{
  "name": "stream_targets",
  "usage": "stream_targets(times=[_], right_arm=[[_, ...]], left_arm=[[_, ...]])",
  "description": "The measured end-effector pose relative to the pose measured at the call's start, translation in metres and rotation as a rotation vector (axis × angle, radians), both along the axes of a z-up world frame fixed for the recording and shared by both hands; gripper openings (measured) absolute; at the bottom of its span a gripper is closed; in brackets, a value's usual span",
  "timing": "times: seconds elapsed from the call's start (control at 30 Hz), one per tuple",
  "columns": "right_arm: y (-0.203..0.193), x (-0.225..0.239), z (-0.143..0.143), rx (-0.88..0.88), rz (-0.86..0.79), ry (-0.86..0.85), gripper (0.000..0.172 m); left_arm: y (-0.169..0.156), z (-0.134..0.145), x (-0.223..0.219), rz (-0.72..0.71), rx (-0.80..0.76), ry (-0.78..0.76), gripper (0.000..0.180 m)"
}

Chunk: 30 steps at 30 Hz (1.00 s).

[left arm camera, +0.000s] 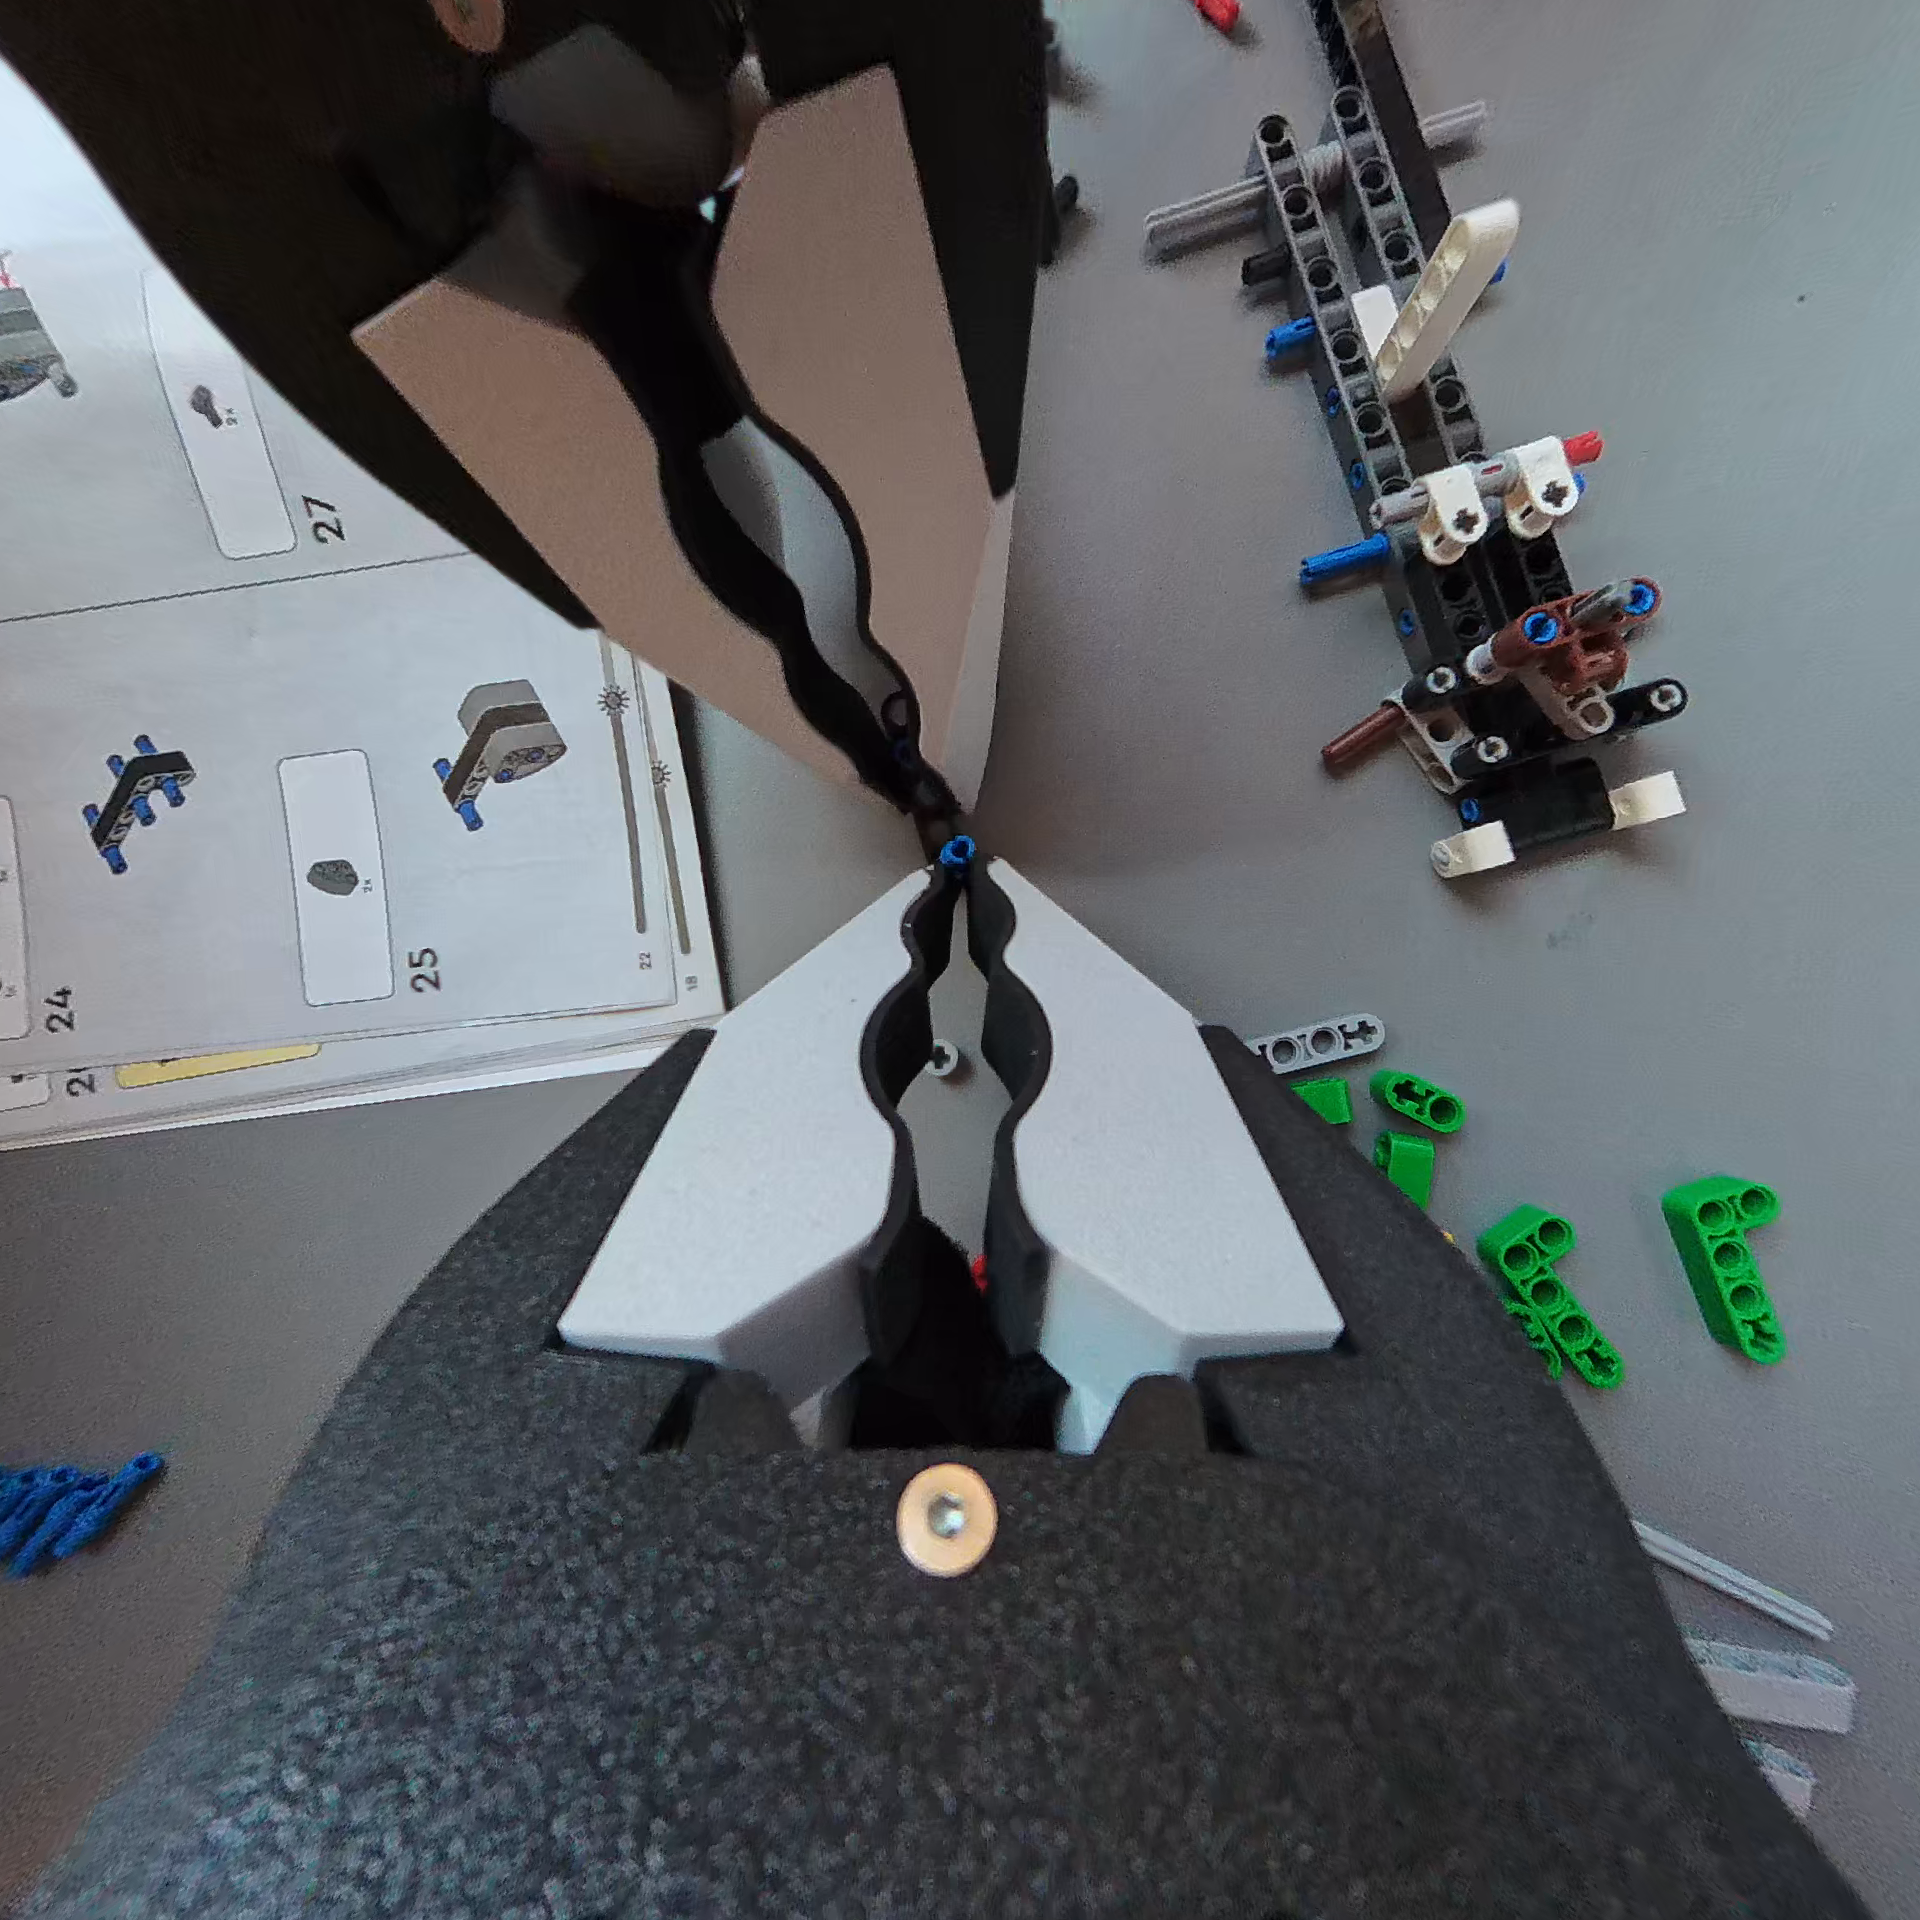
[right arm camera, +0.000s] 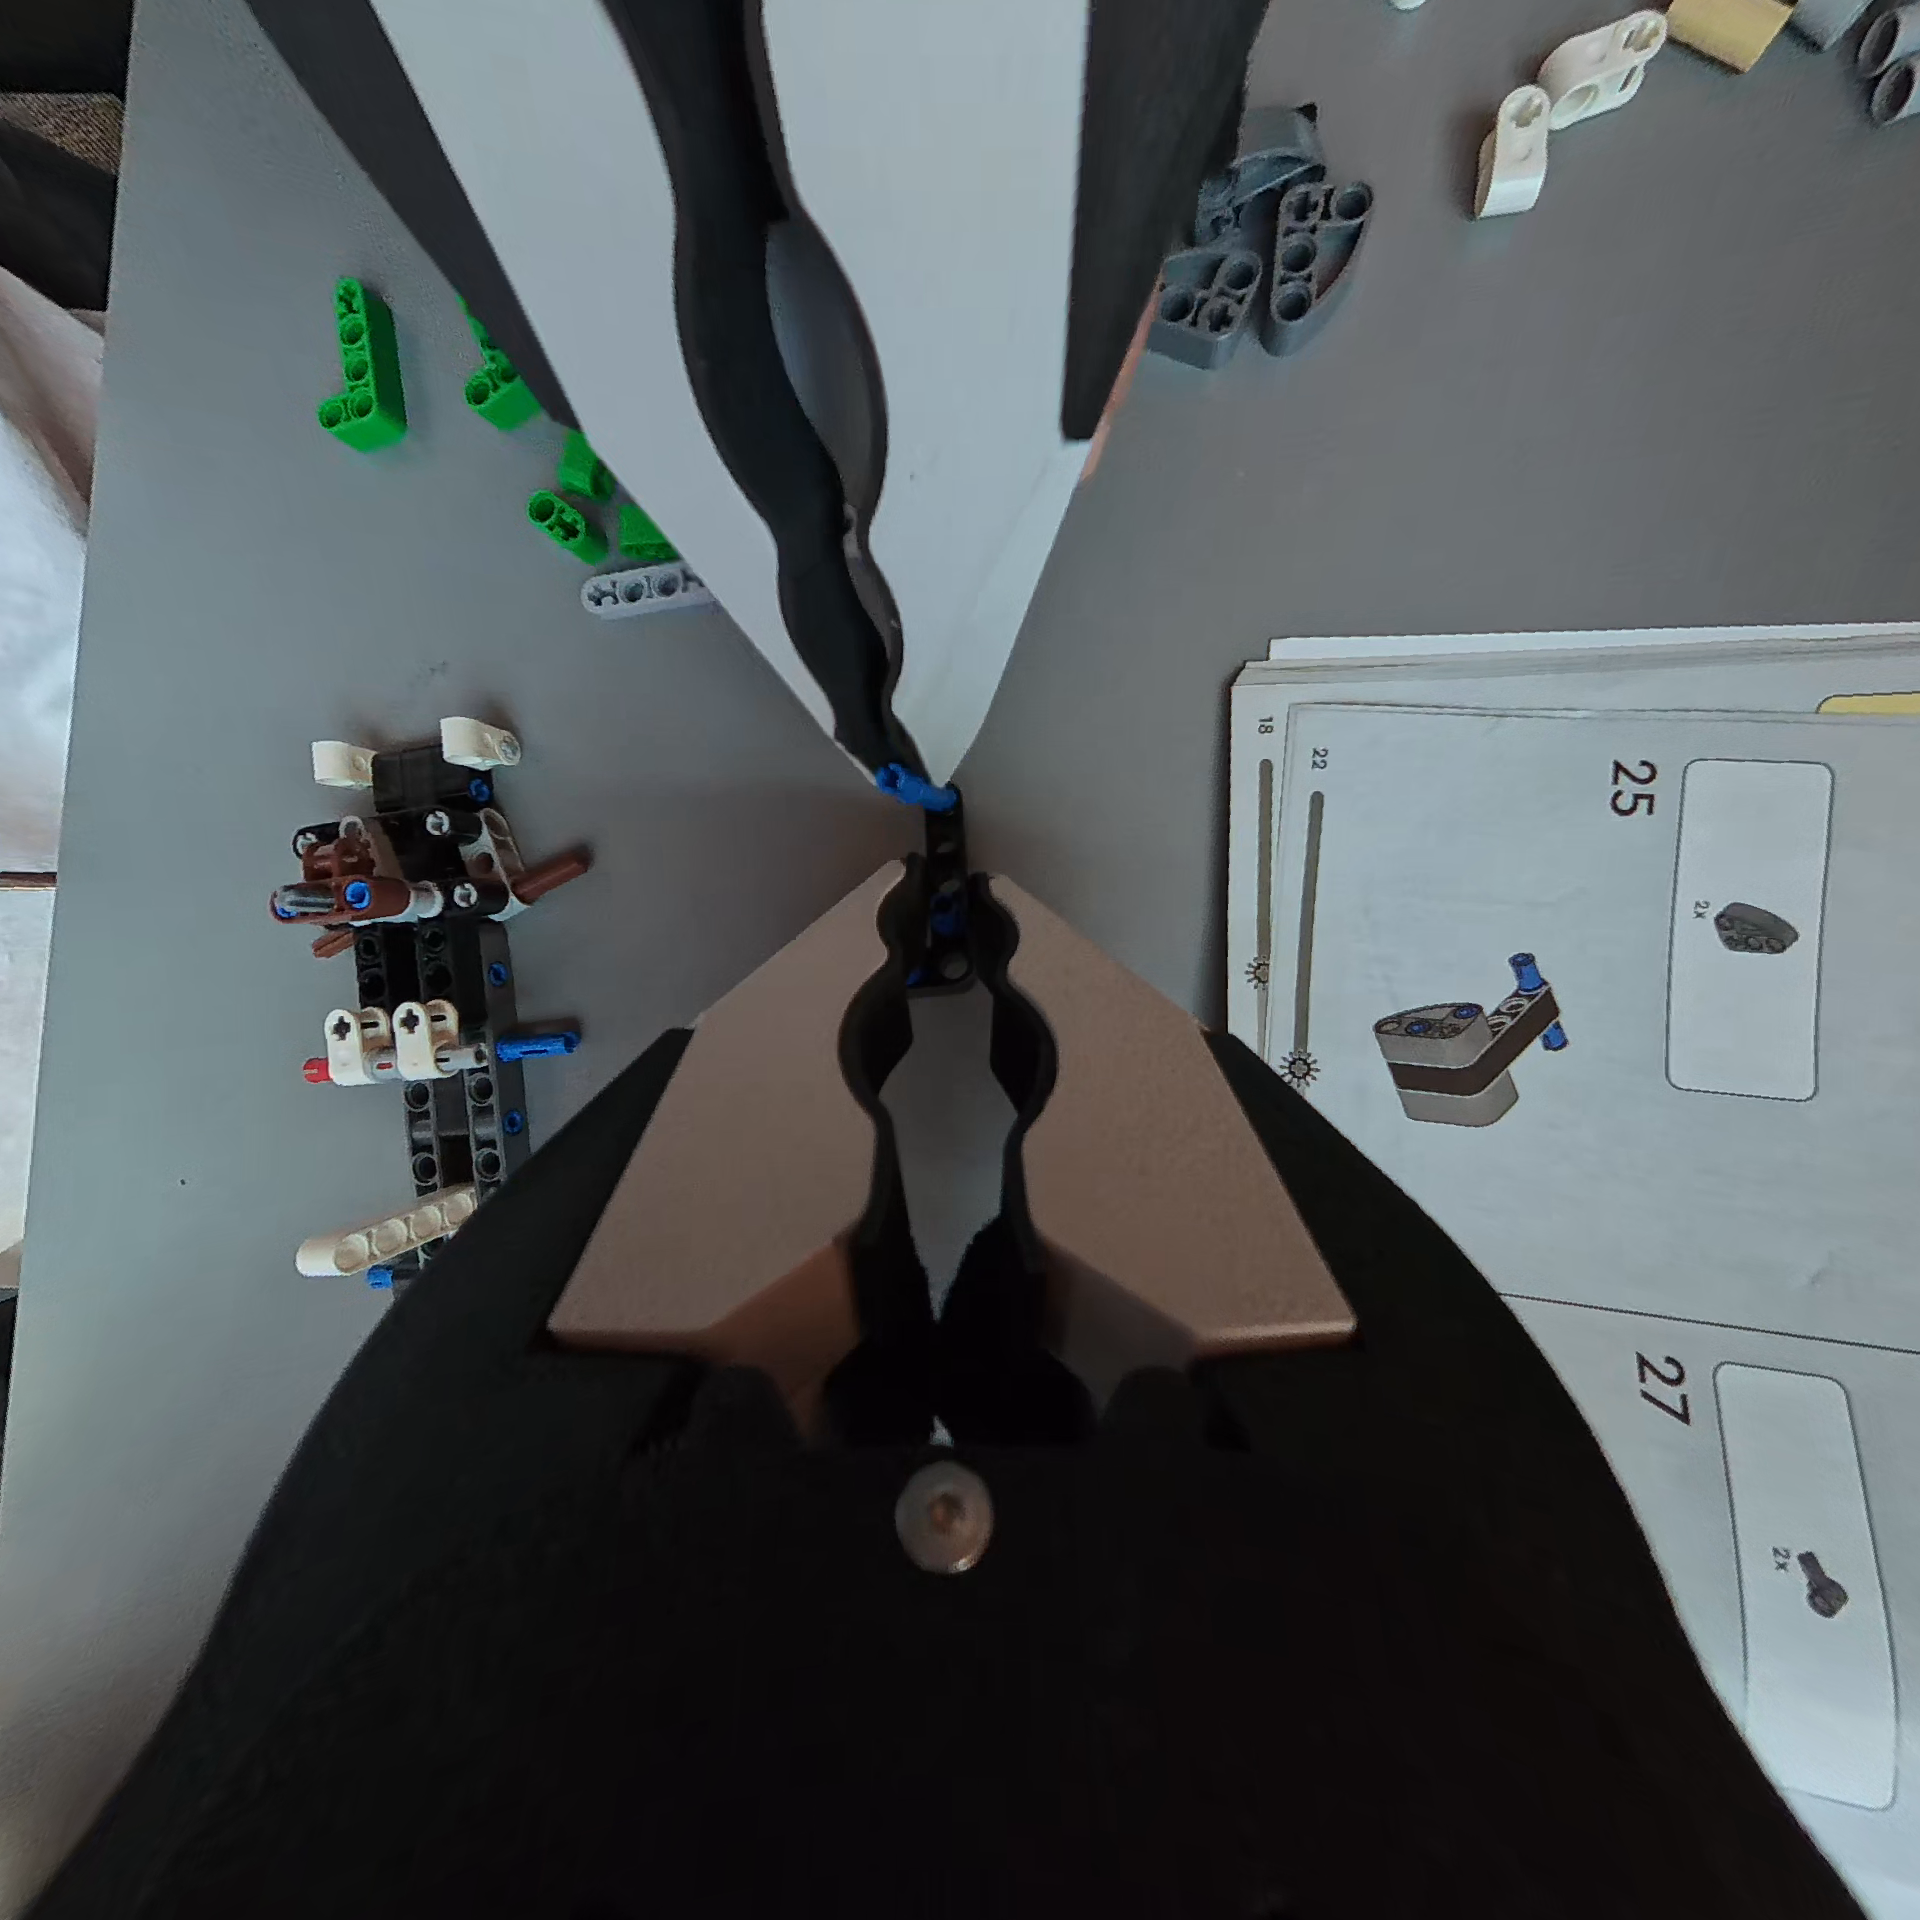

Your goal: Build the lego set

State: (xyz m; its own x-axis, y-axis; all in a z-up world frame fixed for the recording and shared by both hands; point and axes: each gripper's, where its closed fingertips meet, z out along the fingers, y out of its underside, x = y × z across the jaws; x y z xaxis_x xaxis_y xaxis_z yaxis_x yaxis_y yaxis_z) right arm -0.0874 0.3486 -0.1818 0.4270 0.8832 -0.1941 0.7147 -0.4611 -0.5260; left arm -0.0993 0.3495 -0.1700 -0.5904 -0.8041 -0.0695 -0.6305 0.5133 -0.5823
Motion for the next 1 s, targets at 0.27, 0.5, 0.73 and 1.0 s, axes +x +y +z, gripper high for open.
stream_targets(times=[0.27, 0.5, 0.73, 1.0], right_arm=[[0.001, 0.000, 0.000, 0.000, -0.007, 0.018, 0.006], [0.002, 0.002, 0.000, -0.003, -0.010, 0.028, 0.006], [0.001, 0.001, 0.000, -0.007, -0.019, 0.026, 0.006], [0.000, 0.000, 0.000, -0.016, -0.020, 0.029, 0.007]], left_arm=[[-0.008, 0.009, -0.004, -0.022, 0.021, -0.058, 0.000], [0.028, 0.047, -0.044, 0.149, 0.025, -0.169, 0.000], [0.091, 0.081, -0.056, 0.431, 0.071, -0.276, 0.000], [0.254, 0.042, -0.047, 1.031, 0.220, -0.078, 0.026]])
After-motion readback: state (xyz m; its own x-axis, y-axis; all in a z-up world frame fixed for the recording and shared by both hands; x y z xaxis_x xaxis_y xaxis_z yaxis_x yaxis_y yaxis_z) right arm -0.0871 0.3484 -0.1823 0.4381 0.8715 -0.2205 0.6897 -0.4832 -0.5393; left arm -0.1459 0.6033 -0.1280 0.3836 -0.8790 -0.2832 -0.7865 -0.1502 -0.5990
